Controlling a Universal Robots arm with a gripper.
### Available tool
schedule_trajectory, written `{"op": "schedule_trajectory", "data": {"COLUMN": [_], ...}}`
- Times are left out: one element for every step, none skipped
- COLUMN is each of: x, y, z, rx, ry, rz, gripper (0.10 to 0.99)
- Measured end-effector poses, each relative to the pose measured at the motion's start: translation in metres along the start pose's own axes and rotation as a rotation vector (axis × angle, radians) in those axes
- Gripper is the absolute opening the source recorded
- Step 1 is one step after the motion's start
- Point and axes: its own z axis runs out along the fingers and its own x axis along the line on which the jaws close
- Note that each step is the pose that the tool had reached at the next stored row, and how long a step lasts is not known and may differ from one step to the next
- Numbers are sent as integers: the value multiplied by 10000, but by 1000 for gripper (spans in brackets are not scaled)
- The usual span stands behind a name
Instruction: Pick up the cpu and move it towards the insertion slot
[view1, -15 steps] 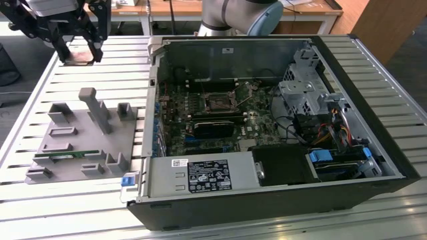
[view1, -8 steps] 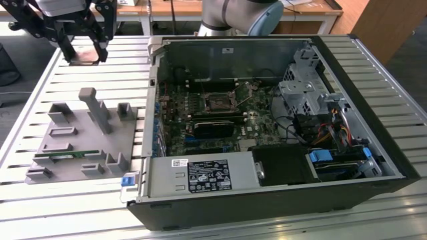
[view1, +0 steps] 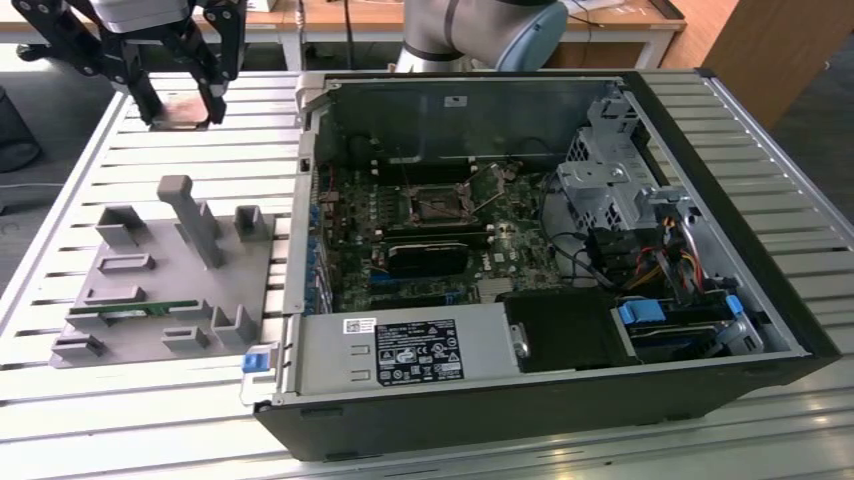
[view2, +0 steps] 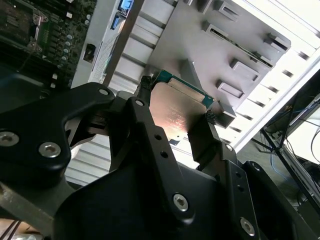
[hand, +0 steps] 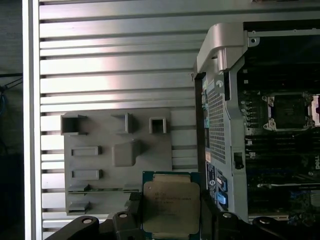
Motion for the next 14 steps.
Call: {"op": "schedule_trajectory", "data": {"x": [-10,-21,-36,-51,-62,-74,-89,-104,-117,-127,-136,-146,-157,-166], "y": [1,1,2,3,4,6,9,13,20,29,38,48,56,65], "z": [0,0,0,-1,0,-1,-1,-1,-1,-1,-1,0,0,0], "rx": [-1,0,0,0,-1,-1,0,0,-1,0,0,0,1,0], "ry": [0,-1,0,0,-1,-1,0,0,0,-1,0,0,0,0], "rz": [0,0,0,0,0,0,0,0,0,1,1,2,0,0], "gripper": [545,545,545,545,545,545,545,545,545,545,545,545,545,545]}}
